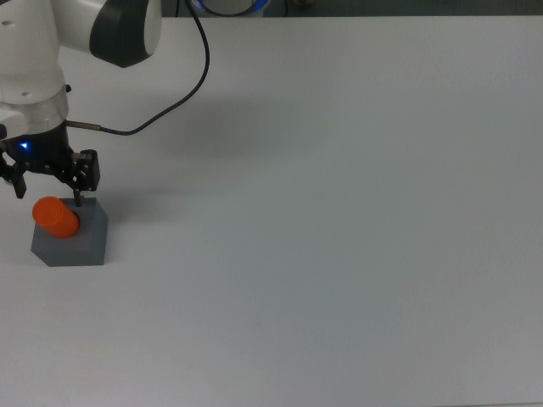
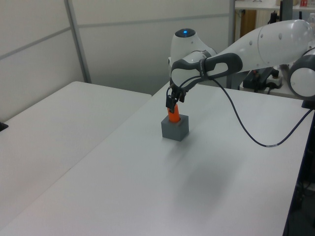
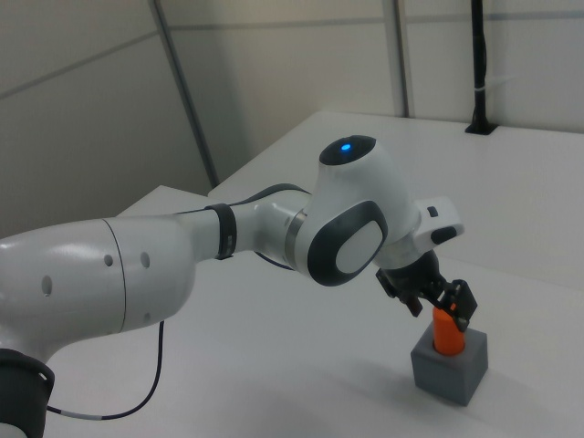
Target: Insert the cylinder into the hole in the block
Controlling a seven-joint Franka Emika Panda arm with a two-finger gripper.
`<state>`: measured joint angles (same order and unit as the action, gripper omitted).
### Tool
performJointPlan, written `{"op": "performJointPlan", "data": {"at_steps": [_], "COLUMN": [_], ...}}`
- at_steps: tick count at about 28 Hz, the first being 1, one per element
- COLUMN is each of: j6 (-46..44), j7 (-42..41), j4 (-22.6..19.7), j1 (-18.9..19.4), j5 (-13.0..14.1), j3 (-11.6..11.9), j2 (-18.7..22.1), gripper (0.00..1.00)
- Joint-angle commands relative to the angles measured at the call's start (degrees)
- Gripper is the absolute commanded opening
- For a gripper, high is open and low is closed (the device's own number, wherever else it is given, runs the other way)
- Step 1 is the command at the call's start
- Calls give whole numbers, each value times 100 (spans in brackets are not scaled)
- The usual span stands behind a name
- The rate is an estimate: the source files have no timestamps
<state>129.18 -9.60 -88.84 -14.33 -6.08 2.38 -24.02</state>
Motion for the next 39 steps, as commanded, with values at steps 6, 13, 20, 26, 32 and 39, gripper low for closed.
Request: {"op": "performJointPlan", "data": {"at_steps": [6, 13, 20, 26, 32, 39], "j6": [-515, -1508, -2256, -2616, -2643, -2652], "j7": [-7, 2, 20, -15, -15, -7], "j4": [86, 95, 104, 95, 95, 69], "j1": [70, 457, 826, 914, 1055, 1116], "j5": [-51, -51, -7, 10, 19, 203], "j3": [-54, -71, -80, -80, -89, -115], "j2": [344, 705, 907, 951, 890, 855], "gripper": [100, 100, 100, 100, 100, 100]}}
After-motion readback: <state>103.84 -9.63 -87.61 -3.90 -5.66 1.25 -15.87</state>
